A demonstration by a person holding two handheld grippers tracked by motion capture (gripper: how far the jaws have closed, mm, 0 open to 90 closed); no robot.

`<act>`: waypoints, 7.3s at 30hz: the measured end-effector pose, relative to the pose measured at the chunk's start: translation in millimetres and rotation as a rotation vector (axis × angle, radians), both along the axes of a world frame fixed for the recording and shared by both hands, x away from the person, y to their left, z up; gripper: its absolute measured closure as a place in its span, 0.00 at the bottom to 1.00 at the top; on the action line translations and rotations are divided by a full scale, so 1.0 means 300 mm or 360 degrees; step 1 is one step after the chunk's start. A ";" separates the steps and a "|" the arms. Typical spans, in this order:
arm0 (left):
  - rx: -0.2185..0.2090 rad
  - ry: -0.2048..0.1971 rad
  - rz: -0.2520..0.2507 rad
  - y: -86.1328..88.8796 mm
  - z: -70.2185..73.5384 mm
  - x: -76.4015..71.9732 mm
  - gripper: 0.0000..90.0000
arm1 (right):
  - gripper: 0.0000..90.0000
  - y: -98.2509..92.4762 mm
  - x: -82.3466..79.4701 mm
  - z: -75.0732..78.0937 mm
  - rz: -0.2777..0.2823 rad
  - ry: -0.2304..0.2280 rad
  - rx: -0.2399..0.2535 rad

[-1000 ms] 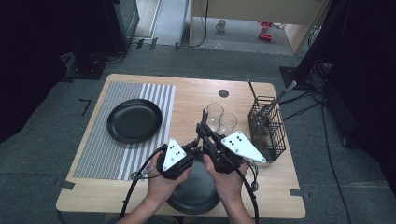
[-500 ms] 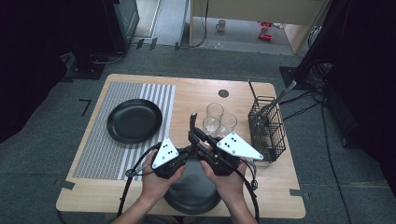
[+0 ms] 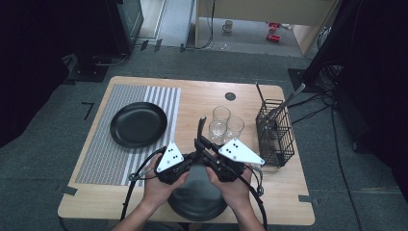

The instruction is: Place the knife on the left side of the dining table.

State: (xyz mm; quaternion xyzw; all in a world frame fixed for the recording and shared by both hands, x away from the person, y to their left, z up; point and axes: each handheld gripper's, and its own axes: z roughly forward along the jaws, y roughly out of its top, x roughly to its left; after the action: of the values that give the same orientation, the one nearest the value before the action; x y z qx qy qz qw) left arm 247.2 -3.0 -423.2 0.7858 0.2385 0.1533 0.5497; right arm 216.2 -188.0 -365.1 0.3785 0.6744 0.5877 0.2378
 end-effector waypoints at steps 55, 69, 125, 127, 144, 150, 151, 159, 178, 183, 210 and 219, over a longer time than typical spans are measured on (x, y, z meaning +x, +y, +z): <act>-0.0157 -0.0006 0.0026 0.065 0.320 0.008 0.81 | 0.89 0.079 -0.033 -0.090 0.0046 0.0018 -0.0091; -0.0162 -0.0060 0.0018 0.109 0.329 0.008 0.94 | 0.72 0.048 -0.031 -0.087 0.0100 0.0021 -0.0111; -0.0156 -0.0057 0.0347 0.297 0.212 0.122 0.94 | 0.00 -0.352 -0.087 -0.352 -0.0327 0.0440 -0.0218; -0.0151 -0.0057 0.0350 0.297 0.205 0.124 0.94 | 0.00 -0.368 -0.095 -0.368 -0.0335 0.0458 -0.0205; -0.0153 -0.0021 0.0333 0.293 0.157 0.130 0.94 | 0.00 -0.461 -0.101 -0.454 -0.0396 0.0560 -0.0251; -0.0150 -0.0016 0.0338 0.296 0.142 0.129 0.94 | 0.00 -0.504 -0.093 -0.481 -0.0440 0.0609 -0.0277; -0.0151 -0.0015 0.0339 0.298 0.142 0.130 0.94 | 0.00 -0.509 -0.092 -0.482 -0.0444 0.0610 -0.0279; -0.0167 -0.0015 0.0345 0.311 0.139 0.126 0.94 | 0.00 -0.552 -0.092 -0.502 -0.0492 0.0662 -0.0323; -0.0245 -0.0019 0.0465 0.419 0.111 0.096 0.93 | 0.01 -0.583 -0.079 -0.536 -0.0608 0.0788 -0.0426; -0.0310 -0.0012 0.0528 0.468 0.086 0.077 0.92 | 0.01 -0.567 -0.076 -0.539 -0.0609 0.0779 -0.0515; -0.0296 0.0032 0.0843 0.678 -0.059 0.041 0.77 | 0.01 -0.567 -0.077 -0.539 -0.0608 0.0780 -0.0518; -0.0300 0.0121 0.0901 0.731 -0.122 0.053 0.69 | 0.01 -0.568 -0.077 -0.539 -0.0607 0.0780 -0.0516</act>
State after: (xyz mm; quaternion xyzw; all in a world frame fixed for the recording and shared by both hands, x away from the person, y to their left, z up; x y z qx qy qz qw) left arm 263.0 216.3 -459.8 0.6387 0.4816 0.2481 0.5464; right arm 193.2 -358.3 -526.9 0.5849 0.7132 0.3095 0.2313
